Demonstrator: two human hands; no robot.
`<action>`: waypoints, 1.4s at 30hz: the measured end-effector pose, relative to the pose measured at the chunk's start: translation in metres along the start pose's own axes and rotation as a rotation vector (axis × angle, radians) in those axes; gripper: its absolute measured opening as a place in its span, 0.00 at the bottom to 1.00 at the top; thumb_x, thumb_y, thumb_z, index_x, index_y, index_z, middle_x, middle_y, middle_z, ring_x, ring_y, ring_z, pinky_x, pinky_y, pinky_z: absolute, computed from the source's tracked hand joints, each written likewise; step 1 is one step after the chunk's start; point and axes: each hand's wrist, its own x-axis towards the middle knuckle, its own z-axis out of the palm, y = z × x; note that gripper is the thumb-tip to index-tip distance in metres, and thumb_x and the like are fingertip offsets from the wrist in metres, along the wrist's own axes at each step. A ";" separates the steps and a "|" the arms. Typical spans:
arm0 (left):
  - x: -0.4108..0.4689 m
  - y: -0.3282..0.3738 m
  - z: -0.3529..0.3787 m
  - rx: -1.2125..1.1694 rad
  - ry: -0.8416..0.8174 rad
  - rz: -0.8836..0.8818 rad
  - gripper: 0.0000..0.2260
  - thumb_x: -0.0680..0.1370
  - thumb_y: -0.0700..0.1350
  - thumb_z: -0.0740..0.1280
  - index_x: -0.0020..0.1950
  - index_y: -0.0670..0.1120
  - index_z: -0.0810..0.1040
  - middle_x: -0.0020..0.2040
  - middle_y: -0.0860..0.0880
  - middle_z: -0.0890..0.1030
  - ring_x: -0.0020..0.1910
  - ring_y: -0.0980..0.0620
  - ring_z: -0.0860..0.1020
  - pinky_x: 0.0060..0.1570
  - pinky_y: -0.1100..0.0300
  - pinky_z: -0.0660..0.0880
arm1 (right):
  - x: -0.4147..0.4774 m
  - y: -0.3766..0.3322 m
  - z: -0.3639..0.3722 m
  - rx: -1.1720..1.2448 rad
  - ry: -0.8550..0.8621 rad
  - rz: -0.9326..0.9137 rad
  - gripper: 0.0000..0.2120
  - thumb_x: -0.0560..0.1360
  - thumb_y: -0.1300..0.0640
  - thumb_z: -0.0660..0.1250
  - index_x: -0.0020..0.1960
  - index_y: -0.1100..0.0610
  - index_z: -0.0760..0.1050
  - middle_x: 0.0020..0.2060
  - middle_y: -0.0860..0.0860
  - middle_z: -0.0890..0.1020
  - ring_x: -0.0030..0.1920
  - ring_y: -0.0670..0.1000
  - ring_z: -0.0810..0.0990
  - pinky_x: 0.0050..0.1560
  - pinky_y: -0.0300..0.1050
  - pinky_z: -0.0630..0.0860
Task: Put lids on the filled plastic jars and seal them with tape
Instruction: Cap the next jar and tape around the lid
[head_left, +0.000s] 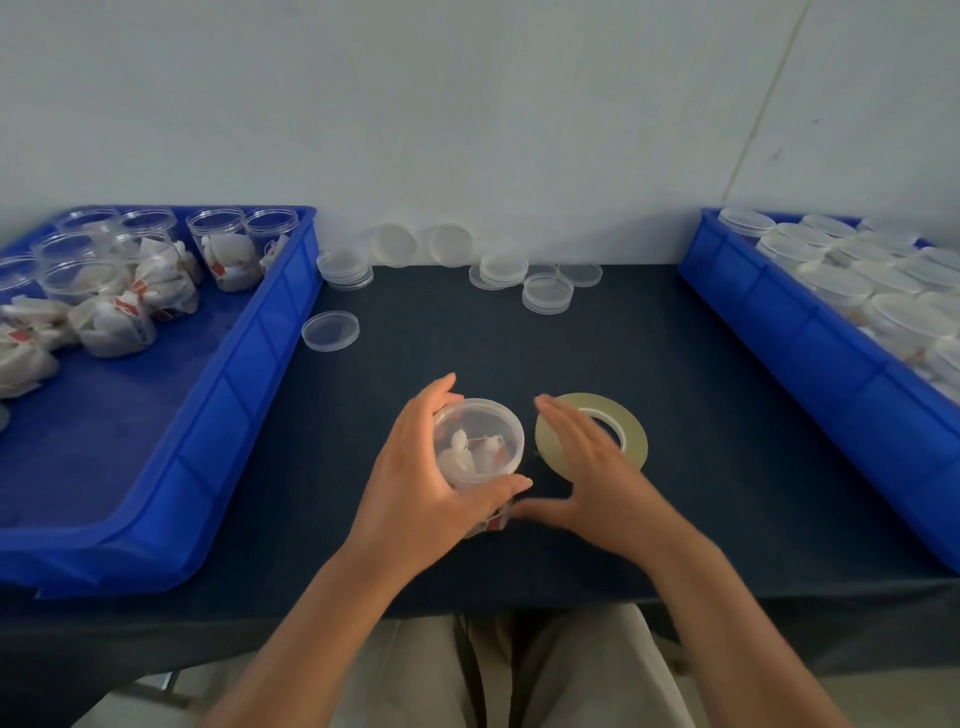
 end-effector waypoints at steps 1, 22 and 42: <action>-0.003 -0.004 0.002 -0.048 0.018 -0.017 0.48 0.63 0.78 0.72 0.78 0.66 0.59 0.68 0.73 0.69 0.69 0.69 0.69 0.57 0.81 0.67 | 0.000 0.008 -0.007 -0.109 0.011 0.054 0.54 0.70 0.26 0.72 0.84 0.39 0.45 0.81 0.31 0.47 0.81 0.38 0.50 0.78 0.47 0.59; 0.006 0.028 -0.009 0.170 0.164 0.323 0.27 0.79 0.68 0.67 0.70 0.53 0.78 0.69 0.60 0.74 0.69 0.59 0.72 0.67 0.65 0.71 | -0.065 -0.053 -0.030 0.067 0.367 0.063 0.11 0.74 0.37 0.63 0.43 0.44 0.68 0.31 0.42 0.75 0.39 0.39 0.78 0.36 0.29 0.71; -0.037 0.041 0.001 0.281 0.225 0.360 0.07 0.83 0.53 0.67 0.51 0.52 0.83 0.42 0.61 0.84 0.37 0.60 0.79 0.35 0.69 0.73 | -0.075 -0.058 -0.009 0.013 0.311 -0.029 0.25 0.80 0.26 0.46 0.74 0.32 0.55 0.43 0.34 0.72 0.42 0.35 0.75 0.36 0.31 0.71</action>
